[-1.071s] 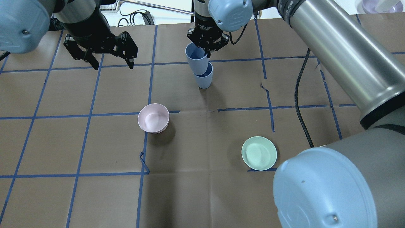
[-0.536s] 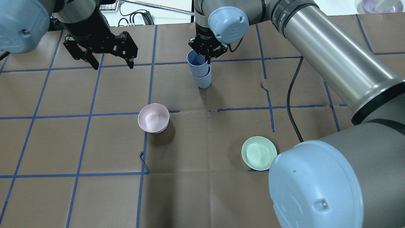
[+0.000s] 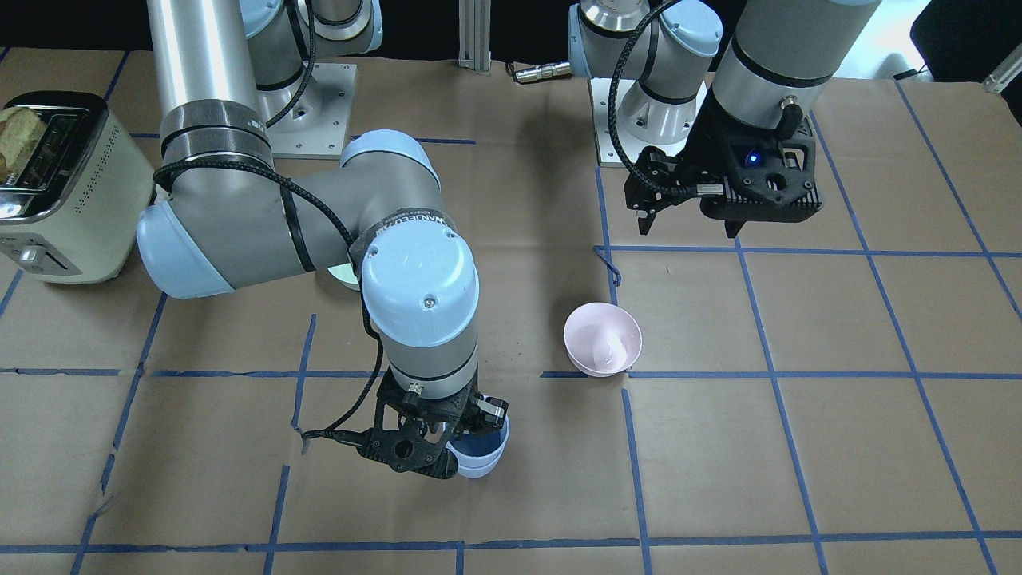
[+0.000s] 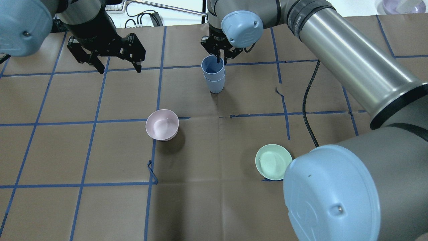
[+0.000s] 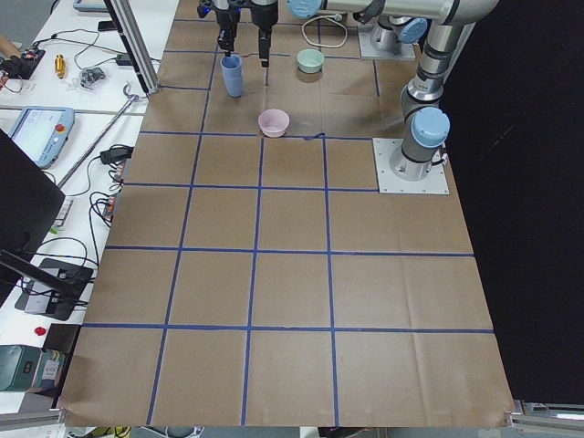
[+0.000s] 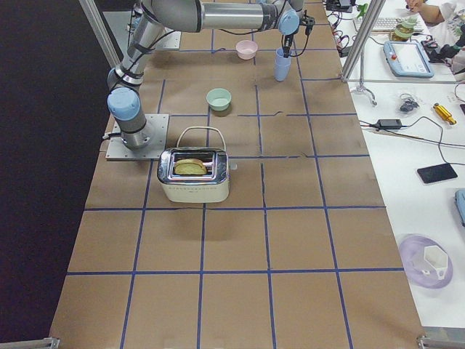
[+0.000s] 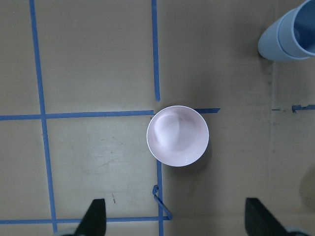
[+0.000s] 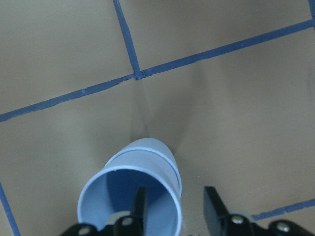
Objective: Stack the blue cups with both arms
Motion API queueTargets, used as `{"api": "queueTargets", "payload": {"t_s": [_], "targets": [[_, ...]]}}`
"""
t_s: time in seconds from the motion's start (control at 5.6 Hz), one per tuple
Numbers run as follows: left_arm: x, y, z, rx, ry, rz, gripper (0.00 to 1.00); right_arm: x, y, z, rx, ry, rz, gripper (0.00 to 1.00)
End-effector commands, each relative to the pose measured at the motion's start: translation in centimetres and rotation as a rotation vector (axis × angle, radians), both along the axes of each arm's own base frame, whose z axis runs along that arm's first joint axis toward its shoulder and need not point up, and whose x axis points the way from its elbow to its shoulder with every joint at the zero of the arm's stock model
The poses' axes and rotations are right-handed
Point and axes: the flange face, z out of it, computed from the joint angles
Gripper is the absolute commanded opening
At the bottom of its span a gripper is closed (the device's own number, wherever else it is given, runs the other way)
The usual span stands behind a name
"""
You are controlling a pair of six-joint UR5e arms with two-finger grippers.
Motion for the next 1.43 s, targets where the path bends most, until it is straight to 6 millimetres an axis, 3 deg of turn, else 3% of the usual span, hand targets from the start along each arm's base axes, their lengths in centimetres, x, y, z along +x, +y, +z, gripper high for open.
{"api": "queueTargets", "payload": {"t_s": [0.0, 0.18, 0.36, 0.71, 0.89, 1.25], "targets": [[0.0, 0.0, 0.0, 0.000, 0.000, 0.002, 0.99, -4.0, 1.4, 6.4, 0.002, -0.018, 0.003, 1.00], [0.0, 0.0, 0.0, 0.000, 0.000, 0.001, 0.99, -8.0, 3.6, 10.3, 0.035, 0.004, 0.082, 1.00], [0.0, 0.0, 0.0, 0.000, 0.000, 0.001, 0.99, -11.8, 5.9, 11.7, 0.083, 0.020, 0.111, 1.00], [0.0, 0.0, 0.0, 0.000, 0.000, 0.001, 0.99, -19.0, 12.8, 12.0, 0.107, 0.022, 0.139, 1.00], [0.0, 0.0, 0.0, 0.000, 0.000, 0.001, 0.99, -20.2, 15.7, 12.0, 0.110, 0.016, 0.121, 1.00], [0.0, 0.0, 0.0, 0.000, 0.000, 0.001, 0.99, -20.2, 16.1, 12.1, 0.101, 0.020, 0.119, 1.00]]}}
